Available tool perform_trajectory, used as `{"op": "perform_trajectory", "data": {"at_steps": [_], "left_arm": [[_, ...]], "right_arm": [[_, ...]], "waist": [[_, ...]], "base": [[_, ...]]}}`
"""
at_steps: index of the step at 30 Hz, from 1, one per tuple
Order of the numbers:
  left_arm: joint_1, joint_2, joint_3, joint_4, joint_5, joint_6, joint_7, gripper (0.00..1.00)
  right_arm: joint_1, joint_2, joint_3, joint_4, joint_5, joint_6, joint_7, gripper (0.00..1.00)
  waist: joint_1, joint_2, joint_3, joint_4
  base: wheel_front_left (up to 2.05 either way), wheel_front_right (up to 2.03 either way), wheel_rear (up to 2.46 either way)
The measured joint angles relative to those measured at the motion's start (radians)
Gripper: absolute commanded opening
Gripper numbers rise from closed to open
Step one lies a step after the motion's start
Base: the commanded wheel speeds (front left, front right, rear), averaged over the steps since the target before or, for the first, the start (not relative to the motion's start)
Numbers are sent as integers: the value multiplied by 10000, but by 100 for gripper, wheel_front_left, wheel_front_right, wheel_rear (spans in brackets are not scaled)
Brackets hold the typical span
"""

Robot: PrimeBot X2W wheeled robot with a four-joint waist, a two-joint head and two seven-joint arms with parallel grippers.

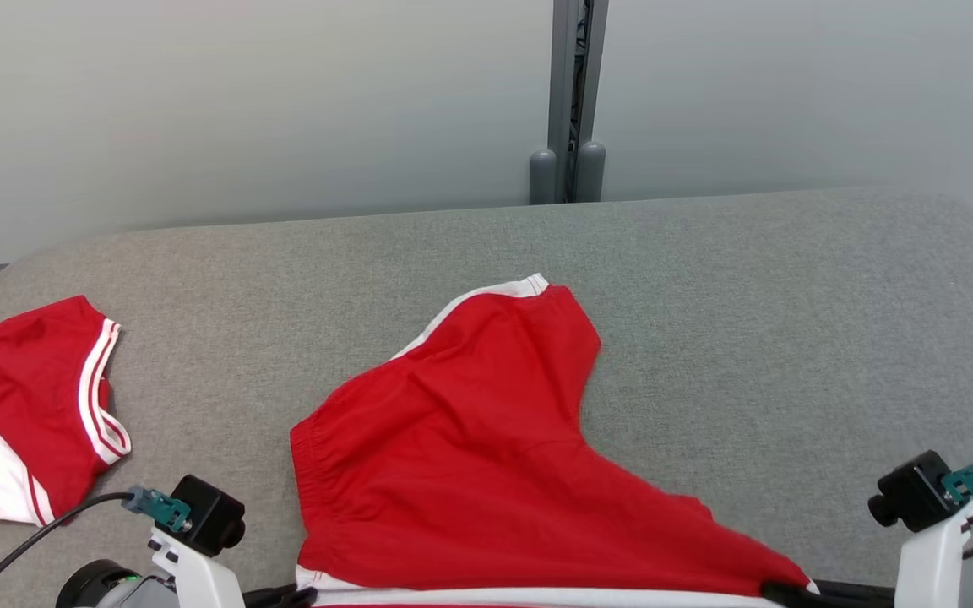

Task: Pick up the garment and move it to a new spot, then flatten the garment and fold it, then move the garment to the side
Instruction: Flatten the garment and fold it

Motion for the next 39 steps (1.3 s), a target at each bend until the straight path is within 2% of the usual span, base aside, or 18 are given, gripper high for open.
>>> {"op": "perform_trajectory", "data": {"at_steps": [5,10,15,21,26,34,39], "left_arm": [[195,270,25,-552,-96,249,23,0],[185,372,132,-746,-176,334,6,0],[-508,454,571,-800,-1047,-151,892,0],[-2067,161,1145,222,-2316,-646,2780,0],[-3256,-644,1423,1289,-3030,-936,4075,0],[-4603,-1586,1745,2577,-3208,-1218,4811,0],[-5095,-2004,1925,3112,-3193,-1354,4819,0]], "right_arm": [[316,-531,-205,-633,31,2,198,0],[466,-619,-564,-838,-10,2,393,0],[-110,-558,-1283,-725,-128,0,1183,0],[-1633,244,-2050,-65,-328,0,2508,0],[-2898,966,-2491,872,-495,-2,3779,0],[-4772,1954,-3200,2174,-1235,-2,4805,0],[-5565,2683,-3317,2932,-1732,-2,5058,0]], "waist": [[0,0,-32,59],[0,0,63,50],[0,0,581,113],[0,0,1459,300],[0,0,2270,569],[0,0,3243,1195],[0,0,3731,1560]], "base": [[0,0,0],[0,0,0],[0,0,0],[0,0,0],[0,0,0],[0,0,0],[0,0,0]]}}
